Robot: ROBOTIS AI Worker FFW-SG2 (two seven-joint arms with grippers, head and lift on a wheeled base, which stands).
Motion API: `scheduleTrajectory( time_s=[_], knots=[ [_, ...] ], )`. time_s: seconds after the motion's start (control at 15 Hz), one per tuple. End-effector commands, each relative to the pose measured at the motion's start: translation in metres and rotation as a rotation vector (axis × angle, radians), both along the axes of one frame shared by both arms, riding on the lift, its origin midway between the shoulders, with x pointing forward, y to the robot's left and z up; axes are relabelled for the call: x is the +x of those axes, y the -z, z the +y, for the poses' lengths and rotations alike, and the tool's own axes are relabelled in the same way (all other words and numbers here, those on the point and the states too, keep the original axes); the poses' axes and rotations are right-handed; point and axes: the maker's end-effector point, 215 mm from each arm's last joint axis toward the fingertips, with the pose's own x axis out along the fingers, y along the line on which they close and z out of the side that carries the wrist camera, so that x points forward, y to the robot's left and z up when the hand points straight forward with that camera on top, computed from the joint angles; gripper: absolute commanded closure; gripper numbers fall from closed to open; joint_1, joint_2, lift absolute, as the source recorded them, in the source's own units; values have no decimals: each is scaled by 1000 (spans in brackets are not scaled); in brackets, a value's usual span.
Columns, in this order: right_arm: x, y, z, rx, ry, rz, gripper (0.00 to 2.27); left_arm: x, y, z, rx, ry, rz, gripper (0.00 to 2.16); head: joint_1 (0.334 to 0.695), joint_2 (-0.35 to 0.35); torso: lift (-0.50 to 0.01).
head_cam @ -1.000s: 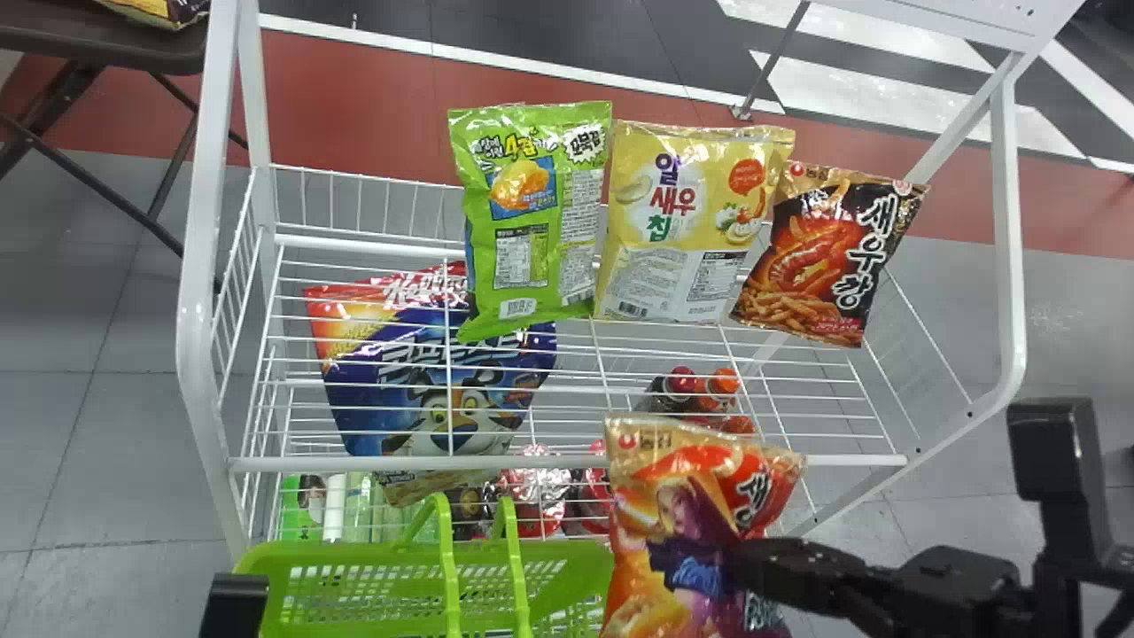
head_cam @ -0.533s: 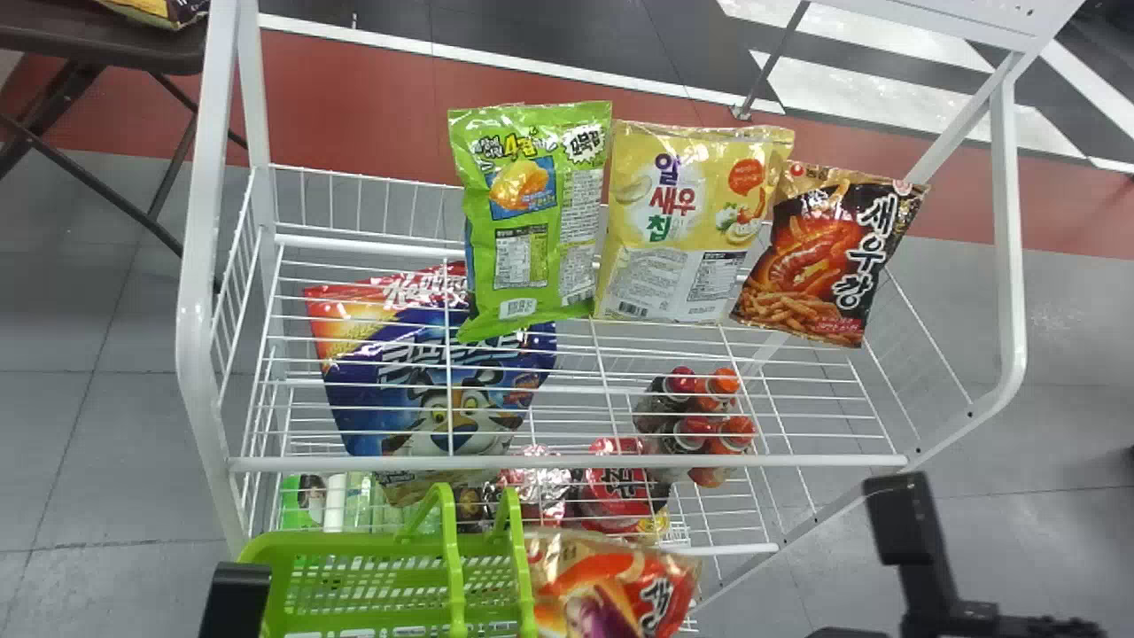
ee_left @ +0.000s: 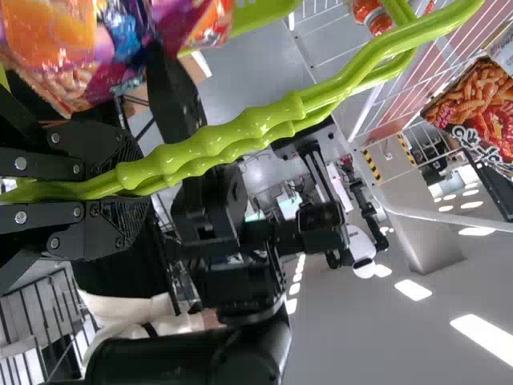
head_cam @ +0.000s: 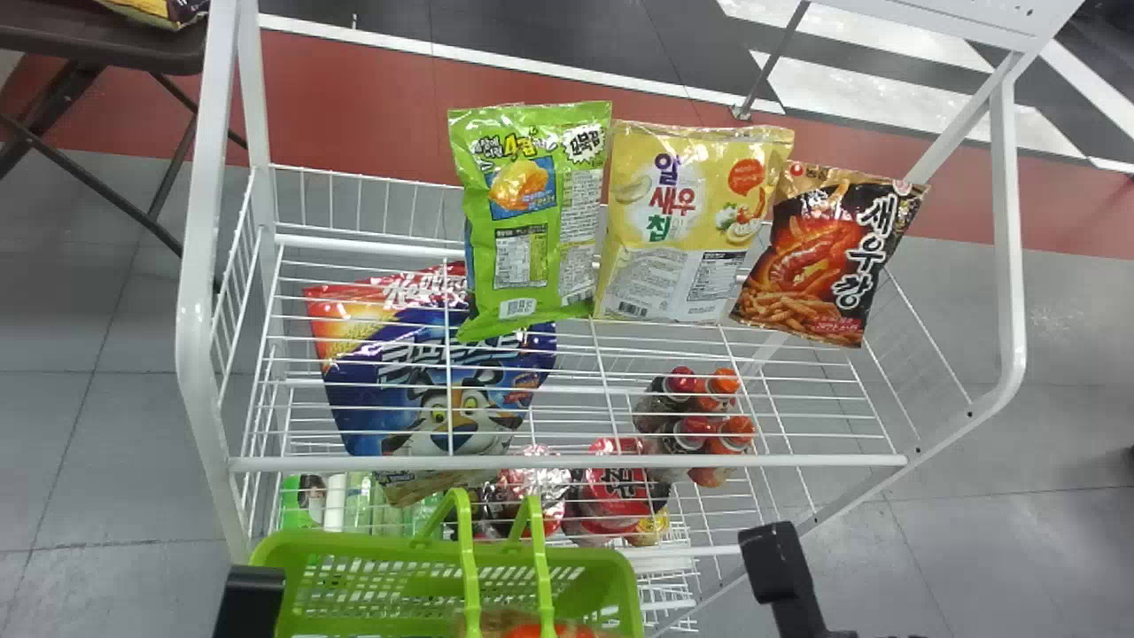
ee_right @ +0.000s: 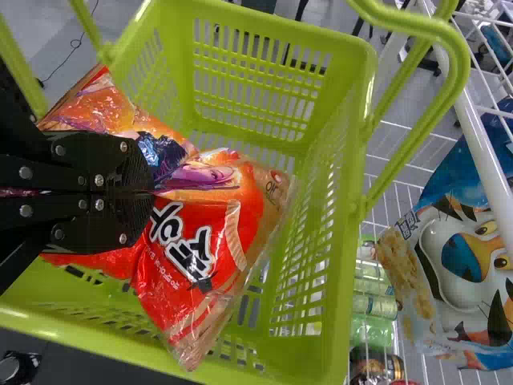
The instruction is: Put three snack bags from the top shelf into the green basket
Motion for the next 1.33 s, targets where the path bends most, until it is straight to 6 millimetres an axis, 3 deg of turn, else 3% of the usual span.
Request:
scheduleTrajectory(
  time_s=[0.0,0.13,0.33,0.4,0.53,0.73,0.87,1.07,1.27],
  knots=[
    [24,9,10,15,-2,-89,2243,-4,-1,-1,3,4,-1,2142,695,-350,-48],
    [39,15,11,9,6,-140,2243,-7,-1,-1,7,8,4,2142,695,-350,-48],
    [26,31,15,5,-9,-61,2179,-10,-2,-3,11,12,0,2142,695,-350,-48],
    [22,32,17,4,-18,-48,1889,-10,-1,-3,15,13,0,2142,695,-350,-48],
    [15,28,13,0,-26,-24,36,-10,-1,-3,18,12,0,2142,695,-350,-48],
    [7,0,0,17,-13,6,39,-10,-1,-4,16,13,1,2142,695,-350,-48],
    [17,-17,-8,21,10,-32,53,-11,-1,-5,16,13,3,2142,695,-350,-48],
    [66,-54,-25,34,80,-237,60,-13,0,-5,17,15,7,2142,695,-350,-48],
    [129,-112,-27,46,97,-528,83,-17,2,-7,23,22,9,2142,695,-350,-48]
  ],
)
